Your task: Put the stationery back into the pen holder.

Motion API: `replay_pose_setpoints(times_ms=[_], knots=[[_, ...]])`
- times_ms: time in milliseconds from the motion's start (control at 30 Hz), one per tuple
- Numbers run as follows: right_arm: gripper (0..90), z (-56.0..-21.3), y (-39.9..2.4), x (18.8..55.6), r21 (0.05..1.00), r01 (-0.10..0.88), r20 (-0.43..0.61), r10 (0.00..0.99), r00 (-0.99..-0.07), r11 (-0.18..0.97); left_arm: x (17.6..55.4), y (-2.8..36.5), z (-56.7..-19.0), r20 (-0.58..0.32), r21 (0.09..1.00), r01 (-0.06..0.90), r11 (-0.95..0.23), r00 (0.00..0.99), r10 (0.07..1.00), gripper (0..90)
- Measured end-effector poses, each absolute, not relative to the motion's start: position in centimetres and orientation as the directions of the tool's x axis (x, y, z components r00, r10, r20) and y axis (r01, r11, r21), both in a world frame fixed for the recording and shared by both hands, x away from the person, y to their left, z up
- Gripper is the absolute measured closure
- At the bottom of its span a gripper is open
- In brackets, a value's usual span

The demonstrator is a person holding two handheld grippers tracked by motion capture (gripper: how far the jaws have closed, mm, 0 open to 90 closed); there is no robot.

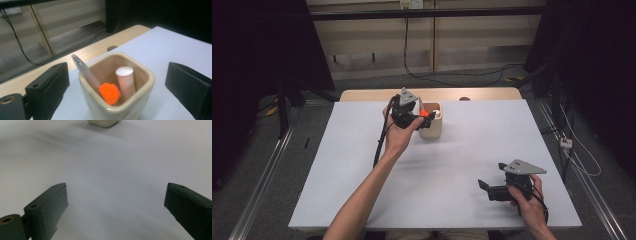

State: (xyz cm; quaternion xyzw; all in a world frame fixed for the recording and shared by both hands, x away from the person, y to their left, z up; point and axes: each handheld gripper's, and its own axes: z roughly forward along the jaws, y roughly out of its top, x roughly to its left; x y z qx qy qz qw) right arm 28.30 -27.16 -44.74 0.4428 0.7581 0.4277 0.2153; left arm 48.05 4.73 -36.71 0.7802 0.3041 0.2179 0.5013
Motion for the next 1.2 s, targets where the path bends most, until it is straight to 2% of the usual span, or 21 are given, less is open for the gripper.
replay_pose_setpoints(times_ms=[400,667,1200], knots=[[4.7,-44.6,-26.9,28.2,0.839,0.487,0.050,0.857,-0.513,0.242,45.8,7.4,-36.6,-0.021,0.915,0.295,-0.275,0.716,0.698,5.1],[4.7,-44.7,-26.7,28.3,0.837,0.491,0.055,0.858,-0.511,0.240,44.6,9.5,-36.4,-0.017,0.919,0.300,-0.256,0.679,0.734,5.0],[4.7,-44.6,-26.7,28.3,0.840,0.490,0.061,0.858,-0.510,0.231,41.6,11.3,-37.3,-0.003,0.913,0.297,-0.280,0.691,0.723,5.0]])
